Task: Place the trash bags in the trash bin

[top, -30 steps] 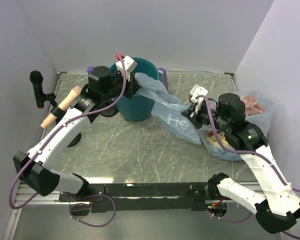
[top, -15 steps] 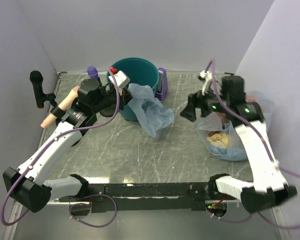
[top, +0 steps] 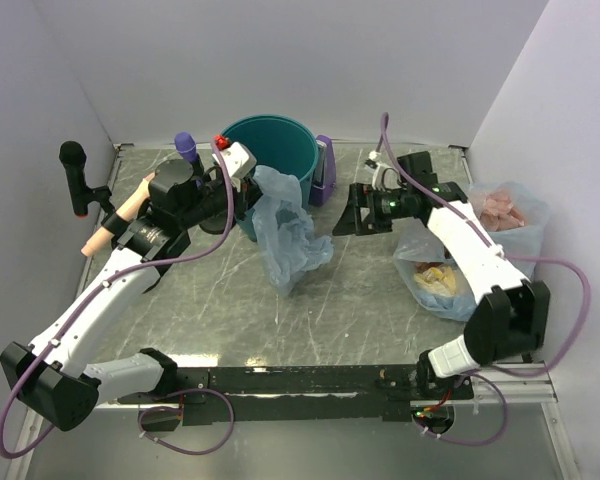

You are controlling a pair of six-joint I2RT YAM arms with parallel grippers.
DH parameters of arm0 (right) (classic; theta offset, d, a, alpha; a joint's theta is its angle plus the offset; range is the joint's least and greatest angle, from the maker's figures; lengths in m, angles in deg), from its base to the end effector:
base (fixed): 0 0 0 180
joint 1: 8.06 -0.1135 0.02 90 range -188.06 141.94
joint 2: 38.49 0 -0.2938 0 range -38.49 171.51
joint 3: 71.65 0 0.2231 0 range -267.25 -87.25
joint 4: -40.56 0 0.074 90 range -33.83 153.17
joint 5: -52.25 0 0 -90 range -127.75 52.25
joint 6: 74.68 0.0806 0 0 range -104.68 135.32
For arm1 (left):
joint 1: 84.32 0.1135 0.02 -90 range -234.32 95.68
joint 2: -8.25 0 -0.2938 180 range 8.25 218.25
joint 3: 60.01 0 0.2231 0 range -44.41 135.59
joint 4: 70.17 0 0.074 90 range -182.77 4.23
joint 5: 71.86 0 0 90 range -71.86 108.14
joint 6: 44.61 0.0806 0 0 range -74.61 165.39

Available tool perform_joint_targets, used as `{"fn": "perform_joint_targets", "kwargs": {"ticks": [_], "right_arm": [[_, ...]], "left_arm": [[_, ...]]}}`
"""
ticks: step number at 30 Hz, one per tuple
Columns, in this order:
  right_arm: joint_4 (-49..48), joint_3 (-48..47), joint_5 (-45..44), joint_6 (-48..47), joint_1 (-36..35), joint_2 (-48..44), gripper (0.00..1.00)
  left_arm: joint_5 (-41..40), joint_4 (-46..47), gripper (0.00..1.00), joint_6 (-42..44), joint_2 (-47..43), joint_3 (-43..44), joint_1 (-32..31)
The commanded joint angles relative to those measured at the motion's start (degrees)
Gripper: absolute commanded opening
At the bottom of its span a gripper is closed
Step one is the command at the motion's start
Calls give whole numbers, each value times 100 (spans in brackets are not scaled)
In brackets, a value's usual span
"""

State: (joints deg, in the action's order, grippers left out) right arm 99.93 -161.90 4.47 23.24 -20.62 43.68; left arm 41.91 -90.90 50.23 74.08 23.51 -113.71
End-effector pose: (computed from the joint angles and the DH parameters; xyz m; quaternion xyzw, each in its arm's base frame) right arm 0.2659 0.1147 0.3316 -0.1549 0.8746 0.3894 0.2438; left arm 0.2104 -0.1558 0.4415 0.3444 0.6369 -0.2892 0.6262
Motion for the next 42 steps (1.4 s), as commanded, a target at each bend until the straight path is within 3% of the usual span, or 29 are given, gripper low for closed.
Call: {"fn": "perform_joint_targets", "kwargs": {"ticks": [1,14,15,17,21,25,31,42], "right_arm": [[-667,-277,831,359,-220,606,99],[-1106,-182,1270,894,-634,1617,97],[-1247,-112,1446,1000,-634,1670,90],[-1528,-58,1780,1202,-599,1714,63],[-1215,-277,1450,810,-196,1303,0],[-230,-515,289,-210,550,495,0],[317,-805,-327,-740,1957,-621,0],[-351,-375,-1287,-554,2099,-2064,0]], "left_arm": [[-74,143,1,-124,-105,151,-41],[-390,100,1,-413,-131,345,-41],[-408,91,1,-431,-148,336,-32],[-426,47,1,-423,-166,275,-41],[-767,-128,1,-440,-254,99,-32],[-856,-305,1,-396,-377,-217,-32],[-962,-296,1,-343,-623,-753,-41],[-698,-357,1,-590,-614,-1079,-32]]}}
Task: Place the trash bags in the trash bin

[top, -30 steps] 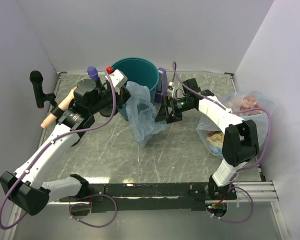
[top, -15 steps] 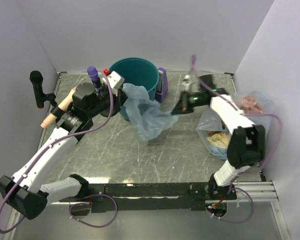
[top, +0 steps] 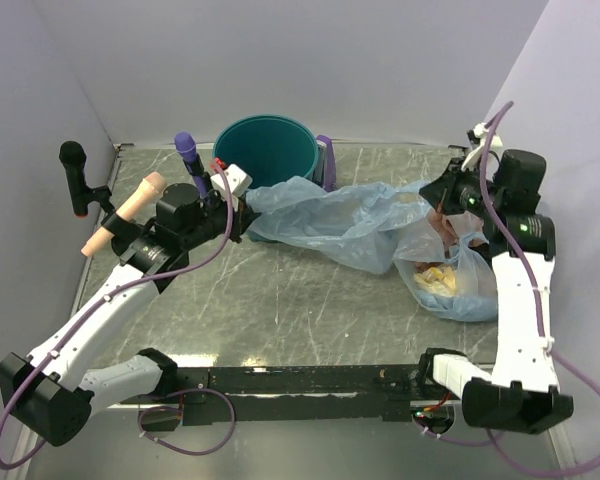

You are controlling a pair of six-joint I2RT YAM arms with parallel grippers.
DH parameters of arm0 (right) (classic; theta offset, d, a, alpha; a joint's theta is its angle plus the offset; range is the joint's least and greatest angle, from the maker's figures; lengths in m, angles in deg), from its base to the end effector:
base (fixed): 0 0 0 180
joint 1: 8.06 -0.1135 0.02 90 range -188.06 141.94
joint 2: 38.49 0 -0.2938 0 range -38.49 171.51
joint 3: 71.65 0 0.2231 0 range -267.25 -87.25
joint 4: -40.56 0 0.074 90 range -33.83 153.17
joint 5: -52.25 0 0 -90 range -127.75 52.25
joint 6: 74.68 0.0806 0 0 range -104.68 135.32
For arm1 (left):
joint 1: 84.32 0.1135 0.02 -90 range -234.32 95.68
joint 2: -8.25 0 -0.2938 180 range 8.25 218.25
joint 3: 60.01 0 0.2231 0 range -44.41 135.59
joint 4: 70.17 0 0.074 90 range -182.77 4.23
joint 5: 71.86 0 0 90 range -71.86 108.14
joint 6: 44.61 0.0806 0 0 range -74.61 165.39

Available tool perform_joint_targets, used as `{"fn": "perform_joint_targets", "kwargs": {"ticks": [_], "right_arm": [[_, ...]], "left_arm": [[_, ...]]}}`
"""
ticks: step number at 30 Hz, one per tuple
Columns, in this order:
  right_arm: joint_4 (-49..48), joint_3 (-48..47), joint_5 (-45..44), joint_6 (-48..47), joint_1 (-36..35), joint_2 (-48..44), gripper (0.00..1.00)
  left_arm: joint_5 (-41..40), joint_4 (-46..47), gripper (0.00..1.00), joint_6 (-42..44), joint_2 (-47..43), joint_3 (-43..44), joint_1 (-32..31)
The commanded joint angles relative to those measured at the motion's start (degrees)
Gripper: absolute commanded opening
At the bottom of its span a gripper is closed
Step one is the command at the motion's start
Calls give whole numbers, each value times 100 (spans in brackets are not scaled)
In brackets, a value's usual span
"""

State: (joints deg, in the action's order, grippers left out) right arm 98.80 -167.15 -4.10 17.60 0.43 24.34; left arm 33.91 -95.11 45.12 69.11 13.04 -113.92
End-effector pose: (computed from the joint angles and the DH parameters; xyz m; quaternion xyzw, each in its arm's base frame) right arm 0.2053 0.0145 0.4344 -0.0776 0.8207 0.2169 0.5228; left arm 0.2003 -0.1390 0.3838 0.2788 0.7270 -0.2629 0.5698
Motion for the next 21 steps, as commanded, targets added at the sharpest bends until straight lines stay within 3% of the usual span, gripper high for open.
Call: {"fn": "perform_joint_targets", "kwargs": {"ticks": [1,2,3,4,6,8,11,21], "right_arm": [[-212,133,-142,-104,-14,-157,0],[-151,115,183,-158,-49,-165,0],[-63,63,351,-175,-119,-157,0],[95,10,388,-376,-250,-131,0],[114,27,362,-465,-514,-192,0],[35,88,230,-475,-813,-262,0],[-70,71,265,-308,-963,-253,0],[-97,-131,370,-290,-1086,-157,0]], "left_arm": [[180,12,1,-61,-110,-50,-19],[294,-32,2,-43,-110,-32,-19],[469,-154,10,-43,-57,29,-19],[584,-260,30,192,4,134,-19],[664,-358,58,168,110,284,-36],[647,-296,69,185,154,389,-71],[778,-340,77,387,294,565,-150],[532,-884,78,827,910,978,-485]]}}
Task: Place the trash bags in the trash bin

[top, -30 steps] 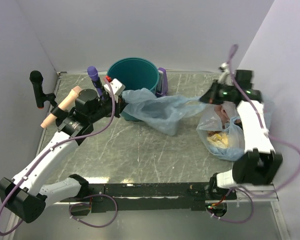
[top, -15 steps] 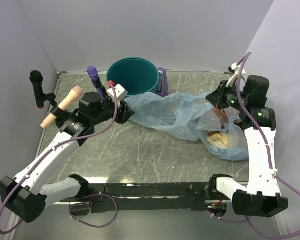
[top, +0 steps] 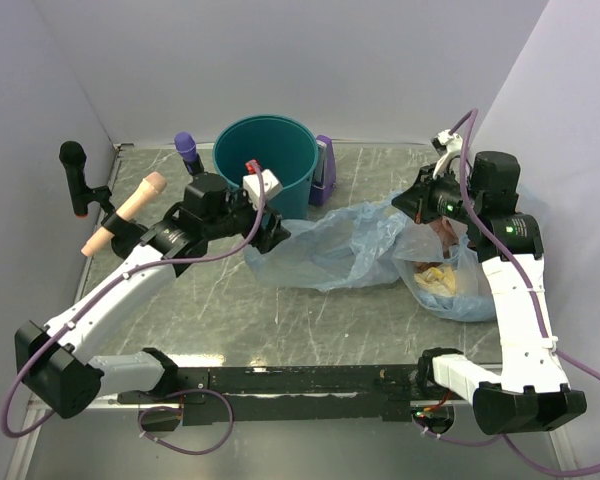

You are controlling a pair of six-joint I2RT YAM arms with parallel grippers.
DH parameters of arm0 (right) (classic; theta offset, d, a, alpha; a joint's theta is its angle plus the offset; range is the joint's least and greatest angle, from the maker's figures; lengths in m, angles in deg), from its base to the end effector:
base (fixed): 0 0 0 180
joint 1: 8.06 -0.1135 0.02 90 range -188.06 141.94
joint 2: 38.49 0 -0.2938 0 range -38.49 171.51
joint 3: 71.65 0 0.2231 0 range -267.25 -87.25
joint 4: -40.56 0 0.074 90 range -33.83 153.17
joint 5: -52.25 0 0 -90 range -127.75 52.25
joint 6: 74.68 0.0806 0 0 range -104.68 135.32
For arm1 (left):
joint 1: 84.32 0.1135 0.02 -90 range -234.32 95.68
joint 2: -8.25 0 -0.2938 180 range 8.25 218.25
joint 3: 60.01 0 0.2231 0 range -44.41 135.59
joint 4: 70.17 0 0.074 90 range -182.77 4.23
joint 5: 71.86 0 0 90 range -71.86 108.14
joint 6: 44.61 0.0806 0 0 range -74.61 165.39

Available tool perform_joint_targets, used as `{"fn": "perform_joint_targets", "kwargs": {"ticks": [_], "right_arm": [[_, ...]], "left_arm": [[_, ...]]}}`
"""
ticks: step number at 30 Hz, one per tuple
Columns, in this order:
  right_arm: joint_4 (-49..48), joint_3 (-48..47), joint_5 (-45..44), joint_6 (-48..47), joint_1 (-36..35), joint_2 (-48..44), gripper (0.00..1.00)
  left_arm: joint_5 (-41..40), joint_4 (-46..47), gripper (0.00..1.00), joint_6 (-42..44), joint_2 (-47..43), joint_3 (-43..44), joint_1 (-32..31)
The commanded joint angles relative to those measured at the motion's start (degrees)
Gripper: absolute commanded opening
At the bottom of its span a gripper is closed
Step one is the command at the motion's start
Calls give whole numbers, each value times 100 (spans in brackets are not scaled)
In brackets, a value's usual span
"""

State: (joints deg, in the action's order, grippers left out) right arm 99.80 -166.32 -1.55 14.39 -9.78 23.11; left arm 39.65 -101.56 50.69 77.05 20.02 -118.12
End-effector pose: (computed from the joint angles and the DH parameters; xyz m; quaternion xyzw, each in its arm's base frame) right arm 0.1905 0.0533 0.4324 -0.1829 0.8028 0.2672 0.5007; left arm 0.2100 -0.1761 0.3795 0.3702 0.7234 -0.2867 0.5074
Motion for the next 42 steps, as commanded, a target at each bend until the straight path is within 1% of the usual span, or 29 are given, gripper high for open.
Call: {"fn": "perform_joint_targets", "kwargs": {"ticks": [1,4,6,8,11,13,15,16,19,21,24,26,30,32,34,35,37,39,42], "right_arm": [[-198,-232,115,31,-66,-34,0],[-154,-293,80,5,-92,-17,0],[-127,-320,45,-30,-83,-17,0],[-119,-285,-8,-30,-101,-8,0],[-136,-206,-210,-21,-162,1,0],[-145,-153,-342,-13,-206,18,0],[-171,-144,-403,31,-224,53,0],[-189,-153,-430,66,-233,88,0],[-163,-214,-465,84,-268,176,0],[-145,-232,-466,84,-294,229,0],[-127,-241,-500,84,-338,247,0],[-127,-215,-562,260,-356,247,0],[-154,-109,-965,418,-347,186,0],[-198,-48,-1237,532,-356,142,0],[-198,-4,-1554,803,-365,124,0],[-172,-12,-1573,874,-365,150,0],[-276,49,-1538,1094,-399,150,0],[-347,41,-1625,1191,-504,176,0],[-461,-30,-1853,1235,-689,299,0]], "left_arm": [[-8,-310,79,322,134,290,-65],[45,-740,79,507,213,439,-65],[194,-1205,79,603,318,649,-74],[326,-1697,79,499,389,878,-65],[344,-2085,80,410,398,1168,-48],[423,-1990,82,393,241,1170,-4],[467,-1753,88,297,30,1012,-4],[380,-1691,93,209,-50,976,-12],[441,-1997,94,130,28,1063,-39],[459,-2252,99,68,125,1090,-47],[573,-2280,99,6,178,976,-161],[634,-2305,99,-64,204,888,-302],[704,-2297,99,-486,161,607,-557],[853,-2297,99,-1221,38,423,-627],[924,-2306,99,-1592,-33,317,-671],[1003,-2288,97,-1672,-7,343,-672],[1187,-2384,97,-1682,282,553,-672],[1249,-2577,97,-1559,633,964,-707],[1618,-2832,97,-1418,1073,1511,-882]]}}
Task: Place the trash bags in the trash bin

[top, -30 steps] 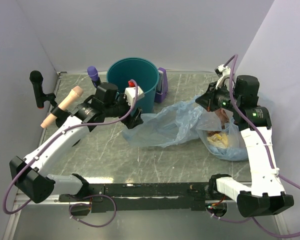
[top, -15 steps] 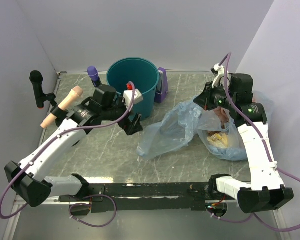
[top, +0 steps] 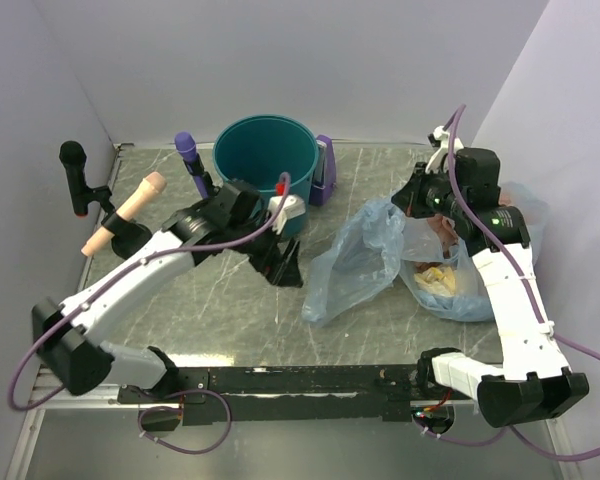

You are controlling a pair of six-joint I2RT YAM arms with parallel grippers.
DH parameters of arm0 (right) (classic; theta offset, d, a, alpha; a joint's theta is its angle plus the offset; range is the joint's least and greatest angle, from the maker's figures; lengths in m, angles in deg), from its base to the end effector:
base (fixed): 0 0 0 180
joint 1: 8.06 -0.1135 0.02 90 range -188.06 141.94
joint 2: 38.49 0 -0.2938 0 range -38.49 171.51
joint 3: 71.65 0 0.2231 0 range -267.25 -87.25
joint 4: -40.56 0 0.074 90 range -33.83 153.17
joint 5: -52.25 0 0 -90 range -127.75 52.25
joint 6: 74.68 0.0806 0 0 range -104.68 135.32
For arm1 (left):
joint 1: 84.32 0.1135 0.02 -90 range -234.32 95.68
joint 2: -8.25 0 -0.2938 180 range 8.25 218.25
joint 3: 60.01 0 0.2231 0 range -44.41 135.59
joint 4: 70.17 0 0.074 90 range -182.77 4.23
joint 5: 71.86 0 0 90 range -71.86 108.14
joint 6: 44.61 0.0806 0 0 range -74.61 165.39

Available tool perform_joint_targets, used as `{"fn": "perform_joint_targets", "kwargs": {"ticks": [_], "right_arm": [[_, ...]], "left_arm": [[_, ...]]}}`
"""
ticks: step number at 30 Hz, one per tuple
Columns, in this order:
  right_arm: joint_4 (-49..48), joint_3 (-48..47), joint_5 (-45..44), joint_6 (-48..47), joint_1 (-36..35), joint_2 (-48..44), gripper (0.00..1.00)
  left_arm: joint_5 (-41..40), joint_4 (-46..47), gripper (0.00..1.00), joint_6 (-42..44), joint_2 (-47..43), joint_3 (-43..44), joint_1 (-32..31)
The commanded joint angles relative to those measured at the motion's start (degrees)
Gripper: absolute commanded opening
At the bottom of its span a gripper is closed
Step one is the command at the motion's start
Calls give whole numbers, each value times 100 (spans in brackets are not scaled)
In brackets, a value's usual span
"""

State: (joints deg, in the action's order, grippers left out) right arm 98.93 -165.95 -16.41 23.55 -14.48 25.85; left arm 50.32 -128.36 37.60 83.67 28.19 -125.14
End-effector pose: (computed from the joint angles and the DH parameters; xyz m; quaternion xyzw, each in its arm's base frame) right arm 0.2125 0.0534 0.4188 -0.0814 0.8455 0.2219 0.4787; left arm 0.1713 -0.2047 0.3459 0.3535 0.8224 -0.3837 0.2267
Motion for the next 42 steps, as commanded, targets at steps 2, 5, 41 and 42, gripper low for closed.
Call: {"fn": "perform_joint_targets", "kwargs": {"ticks": [2,5,41,42], "right_arm": [[-575,-41,-473,407,-246,53,0],[-681,-41,-517,609,-246,70,0],[514,760,-656,-1147,360,-695,0],[427,698,-780,-1253,439,-642,0]], "left_arm": [[447,-110,97,-257,552,712,-487],[218,241,97,-776,711,449,-874],[-2849,681,1,109,1607,1711,-1043],[-2849,699,1,224,1669,1984,-903]]}}
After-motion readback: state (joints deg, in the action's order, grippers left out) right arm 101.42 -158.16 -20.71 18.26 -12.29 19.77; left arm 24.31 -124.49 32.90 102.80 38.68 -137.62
